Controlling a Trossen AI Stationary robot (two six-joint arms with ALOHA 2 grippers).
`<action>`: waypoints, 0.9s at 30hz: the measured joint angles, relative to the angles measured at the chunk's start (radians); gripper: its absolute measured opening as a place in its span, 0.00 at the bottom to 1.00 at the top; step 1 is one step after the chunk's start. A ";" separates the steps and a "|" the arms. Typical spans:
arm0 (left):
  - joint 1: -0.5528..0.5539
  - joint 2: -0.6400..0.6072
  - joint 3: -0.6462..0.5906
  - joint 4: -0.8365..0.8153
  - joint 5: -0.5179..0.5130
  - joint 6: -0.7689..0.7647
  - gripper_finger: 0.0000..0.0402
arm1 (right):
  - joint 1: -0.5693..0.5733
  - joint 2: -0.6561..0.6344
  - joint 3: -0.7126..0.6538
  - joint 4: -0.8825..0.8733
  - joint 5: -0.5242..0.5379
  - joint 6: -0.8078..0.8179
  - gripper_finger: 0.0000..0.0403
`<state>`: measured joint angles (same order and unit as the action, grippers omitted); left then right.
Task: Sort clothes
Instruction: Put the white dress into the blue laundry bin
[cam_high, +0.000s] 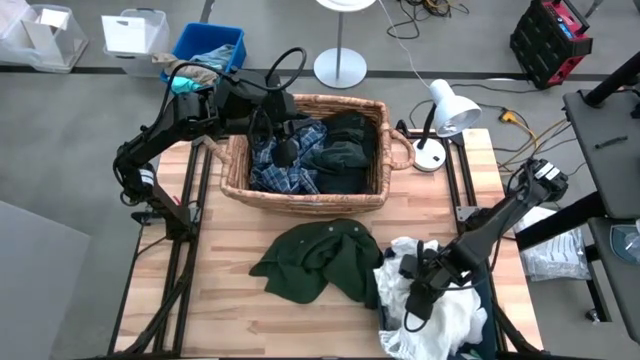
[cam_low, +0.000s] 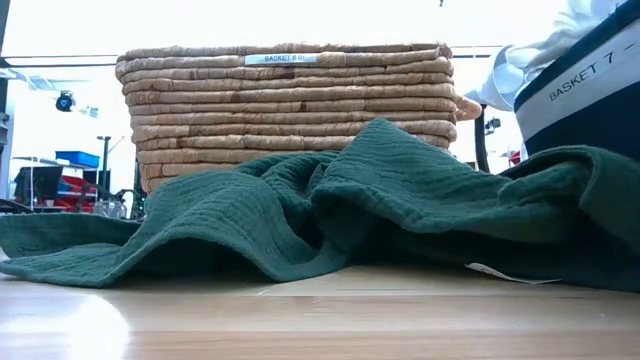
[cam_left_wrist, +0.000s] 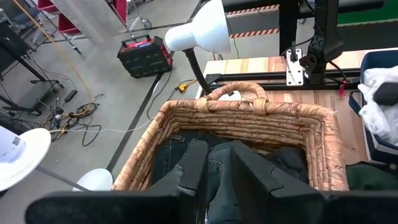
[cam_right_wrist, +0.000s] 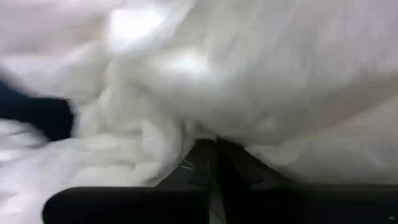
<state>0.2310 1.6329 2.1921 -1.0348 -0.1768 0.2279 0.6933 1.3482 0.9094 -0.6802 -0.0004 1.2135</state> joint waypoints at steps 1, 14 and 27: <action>0.000 0.000 0.000 0.000 0.000 0.000 0.12 | 0.000 -0.006 0.026 -0.028 -0.014 -0.001 0.03; 0.000 0.000 0.000 0.004 0.000 0.045 0.12 | 0.006 -0.005 0.350 -0.258 -0.104 0.052 0.03; 0.003 0.000 0.000 0.014 0.000 0.071 0.12 | 0.155 0.147 0.445 -0.204 -0.111 0.006 0.28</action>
<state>0.2340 1.6327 2.1918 -1.0206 -0.1766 0.2992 0.8485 1.4950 1.3541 -0.8841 -0.1113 1.2199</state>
